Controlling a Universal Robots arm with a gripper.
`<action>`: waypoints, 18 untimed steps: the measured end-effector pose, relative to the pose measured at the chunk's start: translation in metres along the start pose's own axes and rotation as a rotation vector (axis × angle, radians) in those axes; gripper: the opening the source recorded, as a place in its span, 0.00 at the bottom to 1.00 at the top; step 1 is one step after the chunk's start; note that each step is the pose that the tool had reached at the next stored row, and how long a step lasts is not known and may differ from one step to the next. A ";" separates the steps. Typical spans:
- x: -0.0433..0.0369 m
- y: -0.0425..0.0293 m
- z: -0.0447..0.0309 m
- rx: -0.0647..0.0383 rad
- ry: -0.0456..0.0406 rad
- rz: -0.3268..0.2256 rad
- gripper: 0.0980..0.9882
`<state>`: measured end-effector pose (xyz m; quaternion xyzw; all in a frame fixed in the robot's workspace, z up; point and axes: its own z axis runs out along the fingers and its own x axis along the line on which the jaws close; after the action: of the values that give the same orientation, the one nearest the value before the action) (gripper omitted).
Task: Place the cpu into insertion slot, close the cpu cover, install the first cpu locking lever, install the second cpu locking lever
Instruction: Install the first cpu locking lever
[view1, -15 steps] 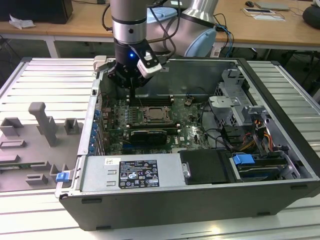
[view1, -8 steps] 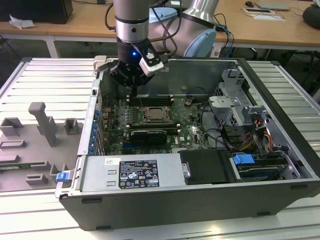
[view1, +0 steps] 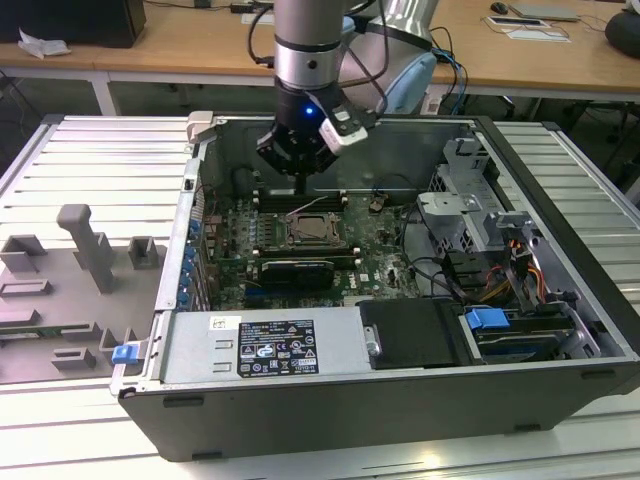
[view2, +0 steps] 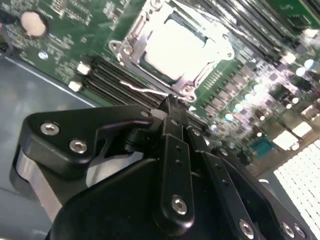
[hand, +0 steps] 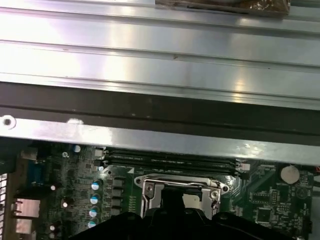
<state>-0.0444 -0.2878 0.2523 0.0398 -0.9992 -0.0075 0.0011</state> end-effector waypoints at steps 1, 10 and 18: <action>-0.0009 -0.0004 0.0005 -0.007 -0.0003 0.002 0.01; -0.0028 -0.0015 0.0060 -0.036 -0.0037 0.031 0.01; -0.0033 -0.0019 0.0088 -0.039 -0.0040 0.032 0.01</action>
<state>-0.0410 -0.2893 0.2435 0.0236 -0.9994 -0.0272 0.0000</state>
